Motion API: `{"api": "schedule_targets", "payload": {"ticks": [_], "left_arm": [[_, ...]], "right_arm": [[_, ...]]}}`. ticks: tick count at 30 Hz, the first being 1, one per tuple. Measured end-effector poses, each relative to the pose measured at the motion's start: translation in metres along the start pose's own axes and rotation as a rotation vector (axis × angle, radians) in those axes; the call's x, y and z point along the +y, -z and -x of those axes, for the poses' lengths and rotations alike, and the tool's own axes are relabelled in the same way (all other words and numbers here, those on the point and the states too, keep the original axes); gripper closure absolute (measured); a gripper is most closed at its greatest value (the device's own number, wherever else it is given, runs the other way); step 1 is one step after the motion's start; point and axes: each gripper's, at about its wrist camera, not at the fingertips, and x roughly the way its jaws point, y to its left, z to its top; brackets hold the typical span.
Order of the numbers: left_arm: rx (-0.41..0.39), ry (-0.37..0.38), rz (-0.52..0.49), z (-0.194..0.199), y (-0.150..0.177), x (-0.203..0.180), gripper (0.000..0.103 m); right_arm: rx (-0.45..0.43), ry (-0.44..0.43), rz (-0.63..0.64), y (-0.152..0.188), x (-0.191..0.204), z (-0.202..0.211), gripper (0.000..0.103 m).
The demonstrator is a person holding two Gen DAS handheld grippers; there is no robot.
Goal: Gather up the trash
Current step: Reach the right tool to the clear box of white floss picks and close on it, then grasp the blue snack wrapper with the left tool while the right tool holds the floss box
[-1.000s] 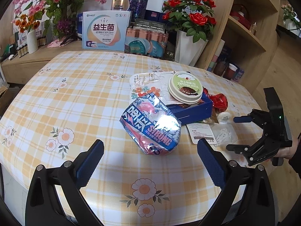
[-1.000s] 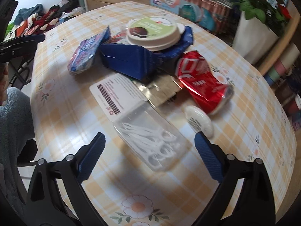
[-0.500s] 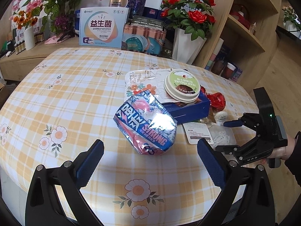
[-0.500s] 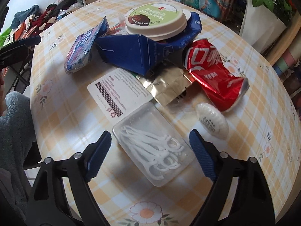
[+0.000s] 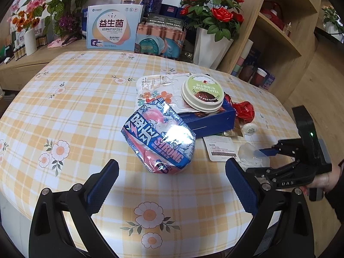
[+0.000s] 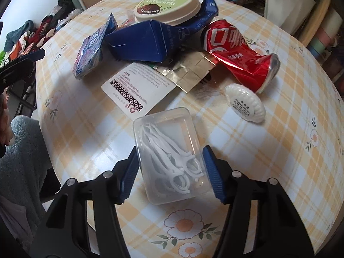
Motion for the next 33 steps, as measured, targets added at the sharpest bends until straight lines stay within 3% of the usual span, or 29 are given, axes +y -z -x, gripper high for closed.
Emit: {"api": "schedule_targets", "payload": {"ticks": [5, 8, 14, 19, 23, 24, 25, 28, 33], "left_arm": [[0.017, -0.012, 0.042, -0.018, -0.009, -0.004, 0.006], [0.023, -0.062, -0.025, -0.033, -0.008, -0.019, 0.006], [0.029, -0.208, -0.149, -0.064, -0.003, -0.04, 0.006], [0.05, -0.309, -0.167, -0.088, -0.009, -0.04, 0.011], [0.073, -0.337, -0.155, -0.097, -0.012, -0.031, 0.015], [0.074, -0.341, -0.157, -0.097, -0.013, -0.029, 0.019], [0.075, -0.336, -0.155, -0.096, -0.013, -0.027, 0.032], [0.059, -0.273, -0.128, -0.082, -0.017, -0.017, 0.054], [0.01, -0.184, -0.009, -0.042, -0.025, 0.012, 0.076]], "right_arm": [[-0.075, 0.03, -0.133, 0.018, -0.004, 0.008, 0.043], [-0.115, 0.025, -0.189, 0.026, -0.006, 0.013, 0.043], [-0.136, 0.025, -0.203, 0.028, -0.003, 0.012, 0.043], [-0.136, 0.014, -0.212, 0.028, -0.002, 0.008, 0.044], [-0.151, 0.014, -0.214, 0.031, -0.001, 0.008, 0.044], [-0.152, 0.013, -0.215, 0.03, -0.002, 0.008, 0.044], [-0.153, 0.013, -0.215, 0.031, -0.002, 0.008, 0.044], [-0.153, 0.011, -0.215, 0.031, -0.002, 0.008, 0.045], [-0.157, 0.005, -0.217, 0.032, -0.003, 0.009, 0.045]]}}
